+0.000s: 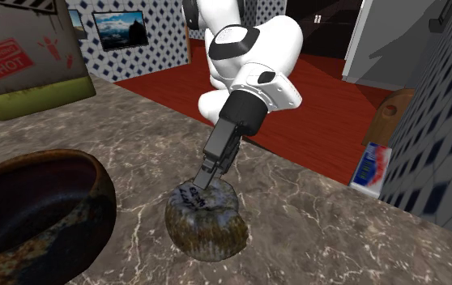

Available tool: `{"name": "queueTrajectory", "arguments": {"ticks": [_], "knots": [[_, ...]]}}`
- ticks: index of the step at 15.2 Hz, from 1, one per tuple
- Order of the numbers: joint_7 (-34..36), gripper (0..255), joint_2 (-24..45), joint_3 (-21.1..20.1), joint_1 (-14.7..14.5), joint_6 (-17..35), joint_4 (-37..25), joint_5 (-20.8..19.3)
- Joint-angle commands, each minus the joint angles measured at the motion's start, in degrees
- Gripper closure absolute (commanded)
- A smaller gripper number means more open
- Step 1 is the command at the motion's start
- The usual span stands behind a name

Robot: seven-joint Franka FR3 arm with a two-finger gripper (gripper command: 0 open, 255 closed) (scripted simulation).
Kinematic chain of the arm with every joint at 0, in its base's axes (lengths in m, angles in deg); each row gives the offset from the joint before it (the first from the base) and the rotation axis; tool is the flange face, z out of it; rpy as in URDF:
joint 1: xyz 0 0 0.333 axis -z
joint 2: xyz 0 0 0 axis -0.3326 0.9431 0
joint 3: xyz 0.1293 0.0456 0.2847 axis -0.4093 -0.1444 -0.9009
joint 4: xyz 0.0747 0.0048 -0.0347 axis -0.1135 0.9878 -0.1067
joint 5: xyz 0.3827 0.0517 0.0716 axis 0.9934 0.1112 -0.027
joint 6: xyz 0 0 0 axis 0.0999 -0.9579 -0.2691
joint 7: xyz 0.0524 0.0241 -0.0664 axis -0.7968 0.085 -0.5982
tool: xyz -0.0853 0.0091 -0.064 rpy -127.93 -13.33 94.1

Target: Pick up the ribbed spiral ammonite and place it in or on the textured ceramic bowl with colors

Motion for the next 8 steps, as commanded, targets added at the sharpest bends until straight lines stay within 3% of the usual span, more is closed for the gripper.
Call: {"name": "queueTrajectory", "arguments": {"ticks": [1, 8], "knots": [[0.0, 255, 0.0, 0.0, 0.0, 0.0, 0.0, 0.0], [-1.7, 255, -0.5, -0.1, -0.4, -0.9, -0.9, 1.4]]}}
